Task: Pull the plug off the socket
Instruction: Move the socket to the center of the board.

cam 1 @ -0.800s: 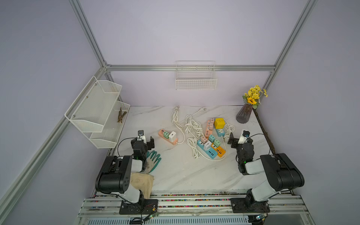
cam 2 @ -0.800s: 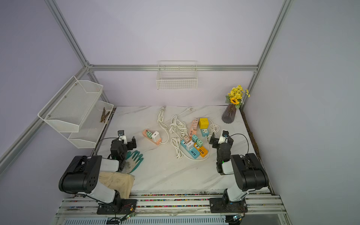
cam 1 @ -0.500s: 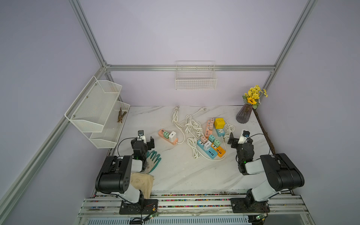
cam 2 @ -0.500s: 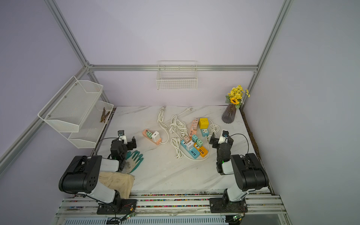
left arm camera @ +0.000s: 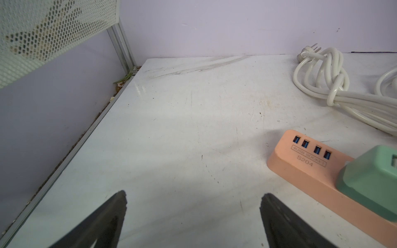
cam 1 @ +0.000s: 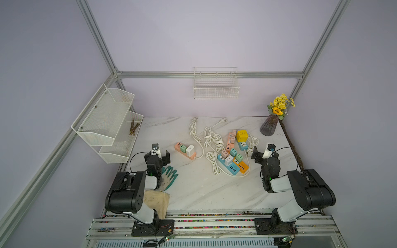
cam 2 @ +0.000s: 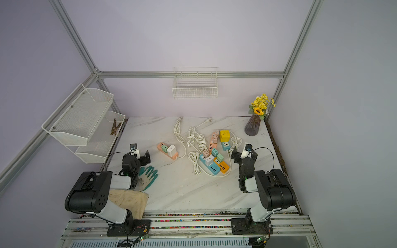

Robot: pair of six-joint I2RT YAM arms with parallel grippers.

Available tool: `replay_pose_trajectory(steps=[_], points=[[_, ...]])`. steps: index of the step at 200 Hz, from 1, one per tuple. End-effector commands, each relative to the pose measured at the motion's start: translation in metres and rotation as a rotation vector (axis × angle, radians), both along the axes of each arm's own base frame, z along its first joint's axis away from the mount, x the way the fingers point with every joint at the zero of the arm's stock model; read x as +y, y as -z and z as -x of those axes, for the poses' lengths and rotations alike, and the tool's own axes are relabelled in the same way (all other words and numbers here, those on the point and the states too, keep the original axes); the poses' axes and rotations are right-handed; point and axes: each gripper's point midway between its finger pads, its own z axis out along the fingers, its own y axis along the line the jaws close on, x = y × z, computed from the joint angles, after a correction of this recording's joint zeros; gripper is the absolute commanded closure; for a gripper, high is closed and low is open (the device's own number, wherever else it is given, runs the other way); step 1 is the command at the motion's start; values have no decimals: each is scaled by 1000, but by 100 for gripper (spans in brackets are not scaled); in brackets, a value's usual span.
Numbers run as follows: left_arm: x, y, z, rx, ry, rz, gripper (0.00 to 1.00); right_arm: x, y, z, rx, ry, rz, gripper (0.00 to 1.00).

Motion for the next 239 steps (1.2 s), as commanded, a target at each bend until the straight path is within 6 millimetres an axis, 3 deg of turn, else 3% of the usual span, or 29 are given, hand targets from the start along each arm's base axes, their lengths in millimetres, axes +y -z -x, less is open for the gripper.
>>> replay_pose_trajectory(steps=[1,15,29,47,52,65,69,77,96,111,131,145,167,186,209,239], points=[[0,-15,-6,-50,1,4,0,1,-2,-1,-2,4,-1,0],[0,-14,-6,-49,2,3,0,2,-1,-1,0,-2,0,0],[-1,-14,-6,-48,2,4,0,15,0,-3,10,-79,19,0],[-1,-24,-4,-76,2,-17,0,11,-6,0,-6,-54,11,0],[-3,-28,-2,-76,-7,-28,0,11,-22,3,-42,-56,14,0],[-11,-42,-1,-46,-6,-69,0,18,-41,7,-42,-95,29,0],[-16,-58,0,-63,9,-76,0,22,-50,8,-52,-119,38,0],[-22,-71,0,-49,18,-69,0,29,-69,13,-86,-157,21,0],[-37,-96,0,18,54,62,0,48,-119,30,-177,-277,-122,0],[-51,-113,1,33,95,202,0,69,-145,47,-209,-410,-270,0],[-71,-120,4,14,147,422,0,70,-161,66,-269,-445,-610,0],[-78,-115,10,-6,163,527,0,94,-177,86,-329,-635,-630,0],[-95,-110,20,-40,258,633,0,142,-178,103,-231,-926,-583,0],[-106,-105,30,6,300,679,1,184,-171,107,-150,-1080,-499,0],[-94,-92,48,62,207,684,0,245,-143,100,-19,-1159,-300,0],[-84,-83,67,-41,143,771,1,315,-108,83,132,-1217,-99,0]])
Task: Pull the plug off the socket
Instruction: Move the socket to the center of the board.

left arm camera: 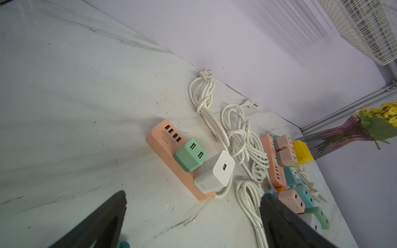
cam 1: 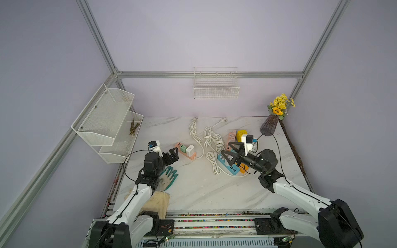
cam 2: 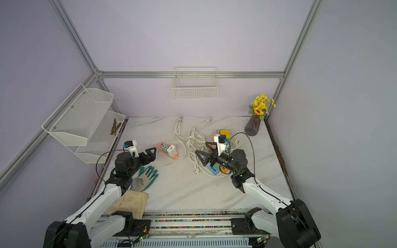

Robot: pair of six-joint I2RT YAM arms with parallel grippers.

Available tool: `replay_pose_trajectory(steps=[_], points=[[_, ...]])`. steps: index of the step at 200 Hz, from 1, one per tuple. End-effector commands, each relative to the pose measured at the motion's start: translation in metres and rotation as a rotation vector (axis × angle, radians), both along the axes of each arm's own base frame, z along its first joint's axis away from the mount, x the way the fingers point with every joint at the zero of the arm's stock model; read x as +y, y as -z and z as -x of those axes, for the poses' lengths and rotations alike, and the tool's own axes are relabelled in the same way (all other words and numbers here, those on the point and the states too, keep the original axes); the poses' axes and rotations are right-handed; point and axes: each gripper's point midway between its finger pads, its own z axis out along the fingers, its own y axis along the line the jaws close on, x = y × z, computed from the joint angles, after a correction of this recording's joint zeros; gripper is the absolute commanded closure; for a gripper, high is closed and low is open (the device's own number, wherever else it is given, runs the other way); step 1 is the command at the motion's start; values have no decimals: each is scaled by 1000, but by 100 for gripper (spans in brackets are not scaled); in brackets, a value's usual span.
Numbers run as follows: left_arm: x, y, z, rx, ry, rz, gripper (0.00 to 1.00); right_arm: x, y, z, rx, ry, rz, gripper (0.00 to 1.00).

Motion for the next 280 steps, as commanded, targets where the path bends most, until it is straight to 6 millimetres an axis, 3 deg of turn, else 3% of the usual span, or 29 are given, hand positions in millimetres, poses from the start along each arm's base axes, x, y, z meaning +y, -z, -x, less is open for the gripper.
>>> replay_pose_trajectory(steps=[1,44,89,124,193,237,259,263,280], points=[[5,4,11,-37,-63,104,1,43,41,-10,-21,-48,252,0],[6,9,10,-17,-60,77,0,120,111,-51,23,-62,606,0],[19,13,13,-21,-127,57,0,156,160,-95,84,-6,792,0],[25,10,16,-31,-158,43,0,162,162,-124,87,98,824,0],[27,5,18,-52,-164,44,0,187,191,-144,139,62,869,1],[26,3,18,-56,-161,48,0,193,200,-142,160,20,892,17],[24,3,18,-59,-151,57,0,193,198,-136,168,-9,887,32],[23,2,18,-61,-146,60,1,193,197,-135,170,-10,885,40],[18,-2,18,-79,-118,82,0,190,192,-127,181,-30,887,48]])
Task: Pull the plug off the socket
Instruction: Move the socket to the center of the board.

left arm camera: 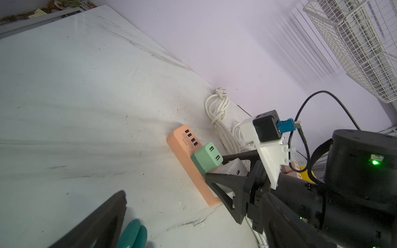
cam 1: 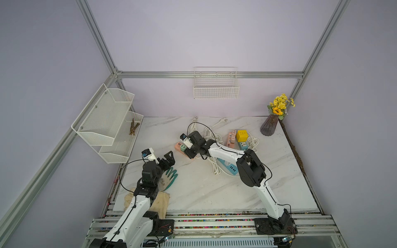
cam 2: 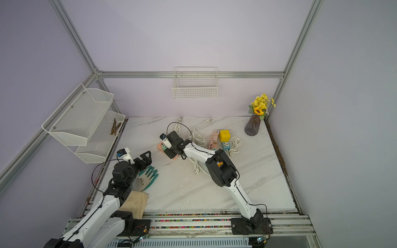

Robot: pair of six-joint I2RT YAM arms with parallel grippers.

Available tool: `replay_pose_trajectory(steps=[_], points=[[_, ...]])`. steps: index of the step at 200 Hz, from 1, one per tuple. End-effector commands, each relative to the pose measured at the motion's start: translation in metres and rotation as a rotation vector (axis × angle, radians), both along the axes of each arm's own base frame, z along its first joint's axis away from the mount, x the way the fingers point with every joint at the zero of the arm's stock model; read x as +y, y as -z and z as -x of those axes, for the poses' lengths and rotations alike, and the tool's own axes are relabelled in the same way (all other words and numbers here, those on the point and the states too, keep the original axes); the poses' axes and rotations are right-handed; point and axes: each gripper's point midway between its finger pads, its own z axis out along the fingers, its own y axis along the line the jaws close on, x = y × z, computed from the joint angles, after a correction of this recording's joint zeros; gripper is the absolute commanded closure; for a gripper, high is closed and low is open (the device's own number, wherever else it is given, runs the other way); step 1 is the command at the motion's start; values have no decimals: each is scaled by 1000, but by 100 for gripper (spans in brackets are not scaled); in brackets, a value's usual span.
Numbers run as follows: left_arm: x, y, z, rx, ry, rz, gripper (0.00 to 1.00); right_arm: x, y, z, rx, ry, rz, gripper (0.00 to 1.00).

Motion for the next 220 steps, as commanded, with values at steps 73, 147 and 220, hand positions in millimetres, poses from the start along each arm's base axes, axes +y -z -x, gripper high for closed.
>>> replay_pose_trajectory(steps=[73,147,220], points=[[-46,-6,-4,-38,203,281,0,-85,-4,101,146,115,-72,54],[-128,40,-2,286,318,364,15,-134,10,164,156,124,-38,52],[-140,87,-1,488,218,260,30,-132,11,172,163,93,-27,36]])
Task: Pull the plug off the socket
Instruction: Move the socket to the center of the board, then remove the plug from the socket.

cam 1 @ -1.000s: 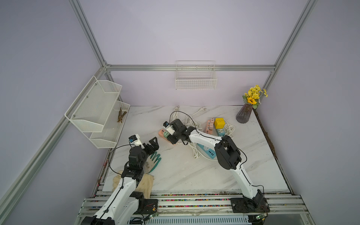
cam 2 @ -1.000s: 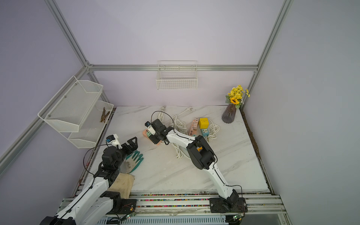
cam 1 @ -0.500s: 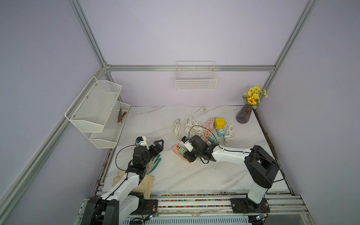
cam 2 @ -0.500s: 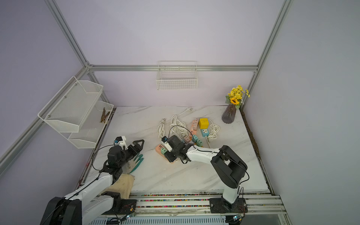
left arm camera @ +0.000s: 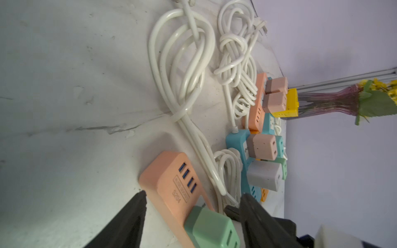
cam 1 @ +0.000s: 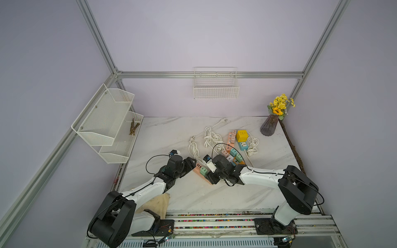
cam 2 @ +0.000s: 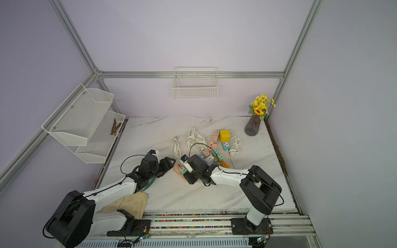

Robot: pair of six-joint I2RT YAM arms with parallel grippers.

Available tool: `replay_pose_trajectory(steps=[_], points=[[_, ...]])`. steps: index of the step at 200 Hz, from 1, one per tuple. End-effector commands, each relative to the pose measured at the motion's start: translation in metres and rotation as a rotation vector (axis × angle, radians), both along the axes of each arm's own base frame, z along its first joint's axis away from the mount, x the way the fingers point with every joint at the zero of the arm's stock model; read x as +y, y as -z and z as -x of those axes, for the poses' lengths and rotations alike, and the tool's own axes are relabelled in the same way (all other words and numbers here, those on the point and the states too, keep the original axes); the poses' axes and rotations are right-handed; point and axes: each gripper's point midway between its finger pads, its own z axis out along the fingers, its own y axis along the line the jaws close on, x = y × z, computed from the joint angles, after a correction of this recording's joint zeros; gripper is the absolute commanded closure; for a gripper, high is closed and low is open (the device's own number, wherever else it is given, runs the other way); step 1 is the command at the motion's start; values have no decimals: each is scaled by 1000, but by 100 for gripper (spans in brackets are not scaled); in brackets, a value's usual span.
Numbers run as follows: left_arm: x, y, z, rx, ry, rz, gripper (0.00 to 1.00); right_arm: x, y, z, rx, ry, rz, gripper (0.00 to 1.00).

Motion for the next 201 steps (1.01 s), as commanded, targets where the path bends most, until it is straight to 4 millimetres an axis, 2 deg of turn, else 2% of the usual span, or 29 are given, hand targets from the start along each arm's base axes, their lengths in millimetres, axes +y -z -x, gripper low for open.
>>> replay_pose_trajectory(steps=[1,5,18,28,31,40,75,79,89,120,133,149,155,163,169,201], points=[[2,10,-5,41,-29,-28,30,-3,4,8,18,-5,14,36],[0,11,-6,46,-20,-26,30,-2,2,8,15,-6,12,31],[-9,15,-9,52,17,-14,32,-1,-1,10,10,-13,7,27],[-14,14,-11,52,37,1,33,-1,-4,11,5,-17,1,27],[-15,24,-10,79,43,-8,33,-1,-5,11,3,-19,-1,26],[-18,29,-11,91,56,-6,34,-1,-8,13,-3,-26,-9,25],[-19,42,-10,139,53,-17,34,-2,-24,16,-39,-47,-41,24],[-18,43,-10,146,49,-20,34,-2,-39,17,-66,-50,-69,24],[-17,46,-9,167,43,-31,34,-4,-51,18,-97,-56,-97,24],[-13,53,-7,210,29,-62,34,-11,-74,21,-175,-48,-162,25],[-12,54,-6,226,22,-69,34,-17,-69,20,-172,-19,-150,25],[-11,54,-5,231,20,-68,37,-12,-64,16,-167,-19,-149,25],[-11,54,-4,232,19,-67,43,-10,-61,15,-154,-21,-139,25],[-11,54,-3,234,17,-63,43,-9,-52,16,-121,-25,-104,25],[-11,54,-3,236,19,-59,48,-9,-48,15,-104,-26,-82,25],[-15,51,0,244,28,-34,49,-9,-37,12,-84,-11,-48,25]])
